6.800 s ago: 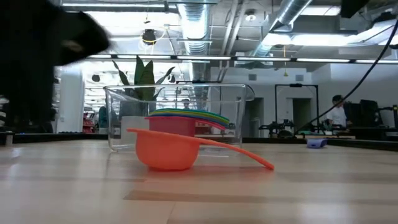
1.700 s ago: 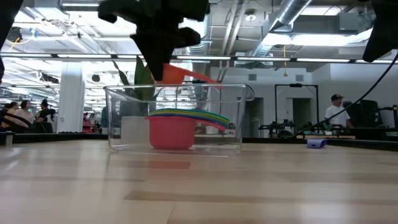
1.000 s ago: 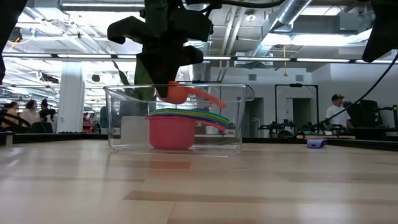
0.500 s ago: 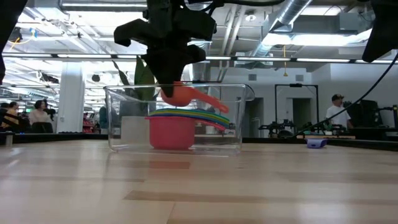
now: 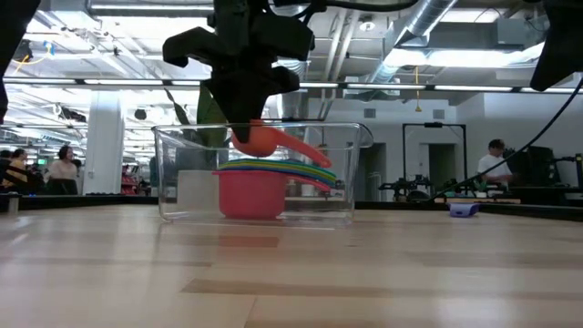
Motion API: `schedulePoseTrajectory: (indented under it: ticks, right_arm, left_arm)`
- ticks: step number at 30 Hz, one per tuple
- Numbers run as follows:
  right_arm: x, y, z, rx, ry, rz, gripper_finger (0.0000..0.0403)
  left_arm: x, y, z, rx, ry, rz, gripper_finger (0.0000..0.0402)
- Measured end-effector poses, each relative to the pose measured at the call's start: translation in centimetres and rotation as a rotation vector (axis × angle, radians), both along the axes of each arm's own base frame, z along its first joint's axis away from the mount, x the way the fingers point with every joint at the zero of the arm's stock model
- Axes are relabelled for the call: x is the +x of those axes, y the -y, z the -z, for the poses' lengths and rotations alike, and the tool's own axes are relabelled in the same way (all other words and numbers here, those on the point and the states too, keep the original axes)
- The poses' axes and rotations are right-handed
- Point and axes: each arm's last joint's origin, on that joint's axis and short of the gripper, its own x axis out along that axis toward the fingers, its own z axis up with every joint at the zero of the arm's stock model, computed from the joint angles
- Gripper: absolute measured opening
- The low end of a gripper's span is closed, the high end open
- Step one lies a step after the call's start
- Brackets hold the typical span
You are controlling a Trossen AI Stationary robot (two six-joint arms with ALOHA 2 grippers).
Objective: Nest measuring cups in basket
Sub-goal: Stack the orange measuring cup into the light blue measuring cup, then stack the dark blue measuring cup into the orange measuring cup
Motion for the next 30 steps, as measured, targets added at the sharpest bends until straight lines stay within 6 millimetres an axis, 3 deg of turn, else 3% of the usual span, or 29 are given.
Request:
schedulePoseTrajectory:
  ticks: [7, 19, 30]
  right_arm:
    - [0.0, 0.0, 0.0, 0.001, 0.001, 0.000, 0.0038]
    - [0.0, 0.0, 0.0, 0.000, 0.000, -0.002, 0.0038]
    - [0.1, 0.0, 0.0, -0.041, -0.034, -0.079, 0.0038]
  left_arm:
    - [0.1, -0.6, 0.0, -0.037, -0.002, -0.043, 0.0045]
    - [-0.1, -0.9, 0.0, -0.004, -0.008, -0.149, 0.0138]
    - [-3.0, -0.6, -1.6, -0.047, -0.295, -0.473, 0.0144]
